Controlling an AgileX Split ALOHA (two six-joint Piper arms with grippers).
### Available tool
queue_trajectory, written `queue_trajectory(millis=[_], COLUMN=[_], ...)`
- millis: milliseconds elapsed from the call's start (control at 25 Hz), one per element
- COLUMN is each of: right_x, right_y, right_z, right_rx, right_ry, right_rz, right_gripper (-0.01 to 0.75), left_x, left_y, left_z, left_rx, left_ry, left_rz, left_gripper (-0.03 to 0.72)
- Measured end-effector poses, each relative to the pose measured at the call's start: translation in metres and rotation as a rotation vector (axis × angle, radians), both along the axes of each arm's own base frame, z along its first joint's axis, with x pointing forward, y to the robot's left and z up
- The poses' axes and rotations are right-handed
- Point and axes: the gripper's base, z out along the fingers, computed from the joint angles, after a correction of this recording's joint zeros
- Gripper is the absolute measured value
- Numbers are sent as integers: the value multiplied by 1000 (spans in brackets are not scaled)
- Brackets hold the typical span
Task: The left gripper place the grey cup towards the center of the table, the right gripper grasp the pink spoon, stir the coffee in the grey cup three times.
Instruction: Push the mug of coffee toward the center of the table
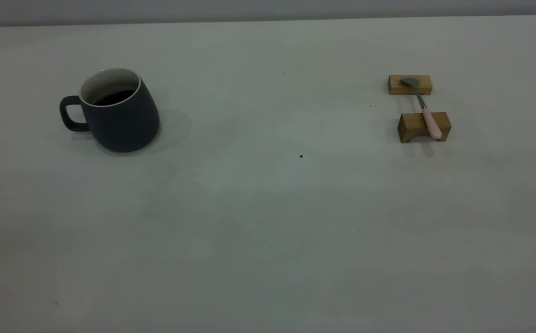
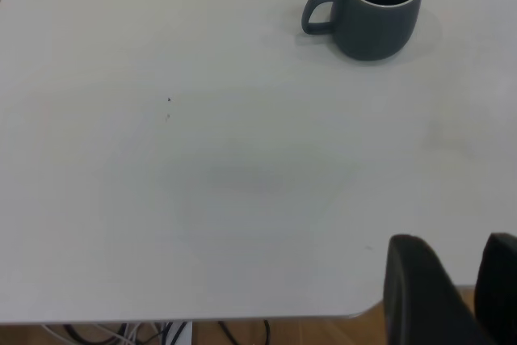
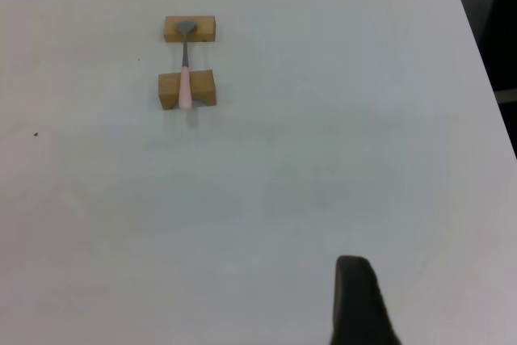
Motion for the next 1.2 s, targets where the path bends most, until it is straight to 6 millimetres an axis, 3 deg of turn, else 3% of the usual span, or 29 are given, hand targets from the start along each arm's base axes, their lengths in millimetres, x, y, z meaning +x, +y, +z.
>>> queue_trajectory(millis=[280,480,720,840,1040,1200], right_x=[0,0,0,0,0,0], right_y=[0,0,0,0,0,0], right_z=[0,0,0,0,0,0], right_rx=[0,0,0,0,0,0], right_ry=[0,0,0,0,0,0], right_rz=[0,0,0,0,0,0], right_gripper=[511,511,511,511,511,511], left_x=[3,30,106,152,232,282], left_y=[0,2,3,2,-2,-7], left_z=[0,17,41,46,36,12], left_rx=[-2,38,131,233,393,470], left_ry=[26,155,272,306,374,457], left_rz=[-2,16,-13,-112,-320,-495], left_gripper=[243,243,265,369,631,677])
